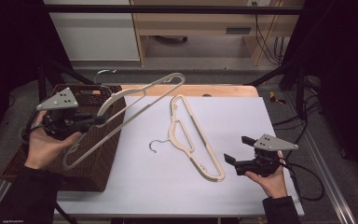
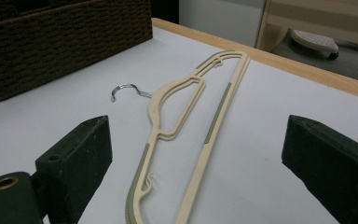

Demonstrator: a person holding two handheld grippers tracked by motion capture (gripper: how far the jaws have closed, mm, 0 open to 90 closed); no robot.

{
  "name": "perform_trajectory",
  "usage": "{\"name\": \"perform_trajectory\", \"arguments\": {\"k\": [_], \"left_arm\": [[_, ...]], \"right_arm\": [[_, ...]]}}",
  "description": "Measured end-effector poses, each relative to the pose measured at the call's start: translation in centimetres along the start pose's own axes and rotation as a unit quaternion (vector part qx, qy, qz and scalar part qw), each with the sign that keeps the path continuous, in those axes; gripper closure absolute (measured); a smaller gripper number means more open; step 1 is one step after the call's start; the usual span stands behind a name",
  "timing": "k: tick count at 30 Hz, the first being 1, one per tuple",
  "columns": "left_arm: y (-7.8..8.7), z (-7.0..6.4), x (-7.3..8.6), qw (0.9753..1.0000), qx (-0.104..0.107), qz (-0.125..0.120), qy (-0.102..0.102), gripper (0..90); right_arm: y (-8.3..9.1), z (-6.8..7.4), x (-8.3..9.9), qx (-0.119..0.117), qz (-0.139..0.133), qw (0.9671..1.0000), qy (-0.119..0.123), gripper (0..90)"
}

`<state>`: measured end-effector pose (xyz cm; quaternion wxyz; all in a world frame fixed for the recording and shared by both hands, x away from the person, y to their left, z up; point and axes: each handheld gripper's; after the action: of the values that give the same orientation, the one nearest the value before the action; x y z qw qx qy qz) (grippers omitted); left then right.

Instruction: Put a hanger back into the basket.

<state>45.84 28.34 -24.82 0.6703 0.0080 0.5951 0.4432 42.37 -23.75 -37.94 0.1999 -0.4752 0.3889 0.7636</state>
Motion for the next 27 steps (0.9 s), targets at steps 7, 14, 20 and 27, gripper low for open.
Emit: {"name": "perform_trajectory", "arguments": {"k": [7,14,20,27], "left_arm": [[0.9,2.8,3.2,0.9996,-0.017,0.015,0.017,86.8],[2.2,4.9,6.1,0.9981,-0.040,0.033,0.033,86.8],[3.7,6.2,8.8,0.9955,-0.063,0.049,0.053,86.8],[3.9,7.4,11.3,0.9909,-0.083,0.072,0.077,86.8]], "right_arm": [[-0.1,0.0,0.1,-0.001,0.004,1.0000,-0.002,8.3],[-0.3,0.0,0.2,0.001,0.009,1.0000,-0.001,8.0],[-0.4,0.0,0.2,0.001,0.011,0.9999,-0.001,8.0],[-0.6,0.0,0.3,0.001,0.015,0.9999,0.000,8.0]]}}
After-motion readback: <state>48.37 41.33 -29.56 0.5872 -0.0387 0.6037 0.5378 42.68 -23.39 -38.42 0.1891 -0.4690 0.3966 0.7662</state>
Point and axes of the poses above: each handheld gripper's, and its own axes: y roughly backward along the jaws, x roughly out of its underside, z roughly to its left, and after that the axes turned 14 degrees about -y, right-handed
